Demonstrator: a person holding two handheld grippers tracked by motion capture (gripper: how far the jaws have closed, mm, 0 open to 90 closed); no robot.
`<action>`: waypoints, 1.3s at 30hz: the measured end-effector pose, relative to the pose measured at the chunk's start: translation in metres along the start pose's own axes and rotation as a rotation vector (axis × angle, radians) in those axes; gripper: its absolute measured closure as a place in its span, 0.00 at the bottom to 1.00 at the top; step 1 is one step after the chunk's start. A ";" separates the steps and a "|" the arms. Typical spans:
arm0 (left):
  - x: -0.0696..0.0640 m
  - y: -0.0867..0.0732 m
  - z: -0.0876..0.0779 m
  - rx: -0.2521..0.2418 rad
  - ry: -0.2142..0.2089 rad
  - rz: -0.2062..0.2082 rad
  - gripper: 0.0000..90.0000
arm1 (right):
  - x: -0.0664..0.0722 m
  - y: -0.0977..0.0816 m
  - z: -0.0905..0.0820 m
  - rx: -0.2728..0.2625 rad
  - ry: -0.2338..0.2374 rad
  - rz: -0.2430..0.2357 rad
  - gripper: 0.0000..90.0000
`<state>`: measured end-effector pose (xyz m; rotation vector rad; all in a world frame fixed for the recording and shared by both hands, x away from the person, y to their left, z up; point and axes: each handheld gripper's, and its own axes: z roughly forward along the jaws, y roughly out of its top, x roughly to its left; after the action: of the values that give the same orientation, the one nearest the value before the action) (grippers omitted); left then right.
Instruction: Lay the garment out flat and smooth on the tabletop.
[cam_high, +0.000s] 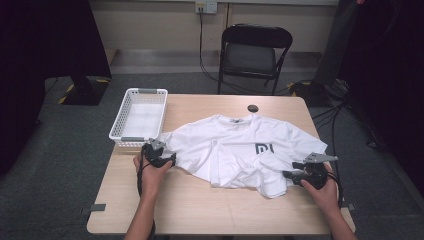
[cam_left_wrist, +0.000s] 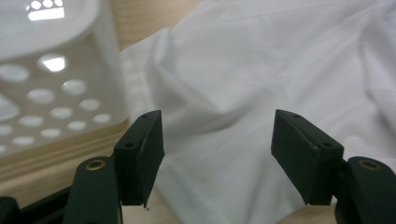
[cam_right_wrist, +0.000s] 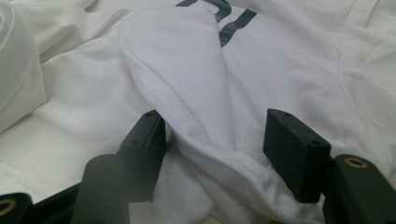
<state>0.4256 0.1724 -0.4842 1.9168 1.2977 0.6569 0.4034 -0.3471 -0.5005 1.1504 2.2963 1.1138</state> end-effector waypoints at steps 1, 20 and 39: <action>-0.006 0.003 0.000 -0.013 -0.023 0.017 0.38 | 0.000 0.000 0.000 -0.001 0.000 -0.001 0.43; -0.046 0.009 0.031 0.054 -0.184 0.151 0.30 | -0.001 0.014 -0.006 -0.047 -0.026 -0.008 0.32; -0.045 0.009 0.036 0.058 -0.220 0.152 0.20 | -0.033 0.047 0.055 0.011 -0.004 0.021 0.24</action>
<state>0.4409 0.1183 -0.4998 2.0848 1.0523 0.4713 0.4806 -0.3283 -0.5001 1.1821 2.2952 1.1076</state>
